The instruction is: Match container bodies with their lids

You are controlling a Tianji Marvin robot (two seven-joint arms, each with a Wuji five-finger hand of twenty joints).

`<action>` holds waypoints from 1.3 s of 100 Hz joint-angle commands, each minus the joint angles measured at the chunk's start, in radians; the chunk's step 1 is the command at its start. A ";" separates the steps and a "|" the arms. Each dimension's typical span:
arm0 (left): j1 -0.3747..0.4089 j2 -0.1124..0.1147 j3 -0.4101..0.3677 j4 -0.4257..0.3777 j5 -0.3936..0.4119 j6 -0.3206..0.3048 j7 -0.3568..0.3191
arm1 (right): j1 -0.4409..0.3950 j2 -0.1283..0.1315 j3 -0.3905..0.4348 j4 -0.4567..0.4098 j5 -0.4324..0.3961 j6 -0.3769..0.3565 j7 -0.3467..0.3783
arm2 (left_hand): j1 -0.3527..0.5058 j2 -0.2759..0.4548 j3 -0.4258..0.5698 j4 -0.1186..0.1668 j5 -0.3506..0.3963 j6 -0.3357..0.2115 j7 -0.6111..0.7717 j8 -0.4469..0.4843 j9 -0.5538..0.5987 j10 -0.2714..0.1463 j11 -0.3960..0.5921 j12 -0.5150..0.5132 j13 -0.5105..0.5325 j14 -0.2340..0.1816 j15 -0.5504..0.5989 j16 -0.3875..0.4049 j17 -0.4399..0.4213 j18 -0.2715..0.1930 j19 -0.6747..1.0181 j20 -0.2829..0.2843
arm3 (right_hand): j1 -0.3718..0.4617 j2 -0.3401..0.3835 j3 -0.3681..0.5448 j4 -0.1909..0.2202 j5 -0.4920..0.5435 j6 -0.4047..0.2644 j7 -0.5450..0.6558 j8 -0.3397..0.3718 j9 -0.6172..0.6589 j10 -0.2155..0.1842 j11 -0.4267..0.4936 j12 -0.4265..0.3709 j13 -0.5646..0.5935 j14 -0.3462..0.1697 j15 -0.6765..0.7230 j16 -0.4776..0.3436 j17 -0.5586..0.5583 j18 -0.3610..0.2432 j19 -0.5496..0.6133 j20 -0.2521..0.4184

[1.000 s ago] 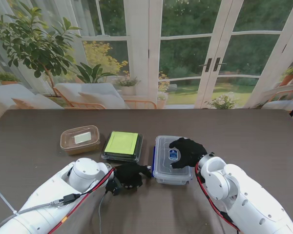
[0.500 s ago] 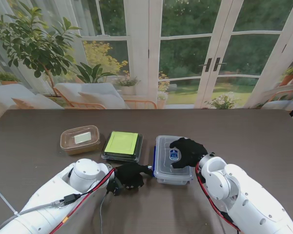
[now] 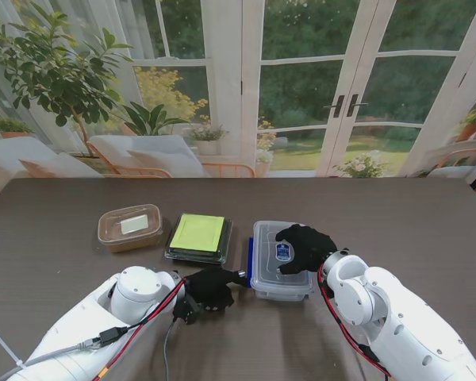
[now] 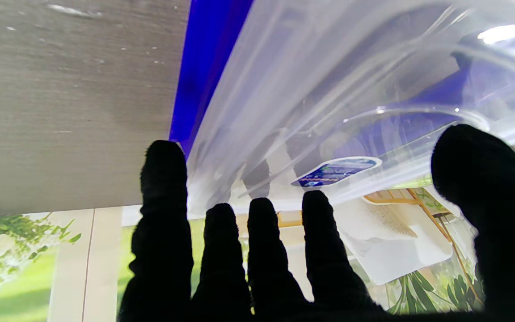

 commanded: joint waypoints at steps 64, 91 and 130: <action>0.065 -0.017 -0.041 -0.065 0.042 -0.045 0.122 | -0.021 0.002 -0.032 0.030 0.003 -0.007 0.039 | 0.032 -0.017 -0.016 0.011 -0.009 -0.063 -0.007 0.002 -0.171 0.217 -0.339 -0.275 -0.260 0.256 -0.343 0.058 -0.319 0.141 -0.215 0.288 | 0.008 0.002 -0.010 -0.010 -0.025 -0.018 -0.005 0.018 -0.007 -0.014 0.018 0.010 0.082 0.057 0.155 0.052 -0.517 -0.023 -0.016 -0.012; 0.064 -0.028 -0.037 -0.042 0.039 -0.102 0.157 | -0.020 0.003 -0.034 0.033 0.005 -0.009 0.041 | 0.034 -0.035 -0.016 0.010 0.016 -0.059 0.000 0.006 -0.229 0.225 -0.440 -0.428 -0.373 0.272 -0.547 -0.014 -0.438 0.145 -0.336 0.288 | 0.008 0.002 -0.010 -0.010 -0.024 -0.016 -0.005 0.019 -0.010 -0.013 0.018 0.010 0.082 0.051 0.156 0.053 -0.517 -0.024 -0.016 -0.012; 0.057 -0.051 -0.025 0.006 0.026 -0.198 0.219 | -0.015 0.003 -0.039 0.037 0.009 -0.014 0.044 | 0.056 -0.043 -0.008 0.001 0.064 -0.038 0.013 0.012 -0.307 0.220 -0.510 -0.568 -0.474 0.261 -0.725 -0.098 -0.564 0.141 -0.452 0.225 | 0.009 0.003 -0.010 -0.009 -0.022 -0.017 -0.004 0.020 -0.008 -0.016 0.018 0.010 0.081 0.049 0.157 0.052 -0.518 -0.026 -0.016 -0.012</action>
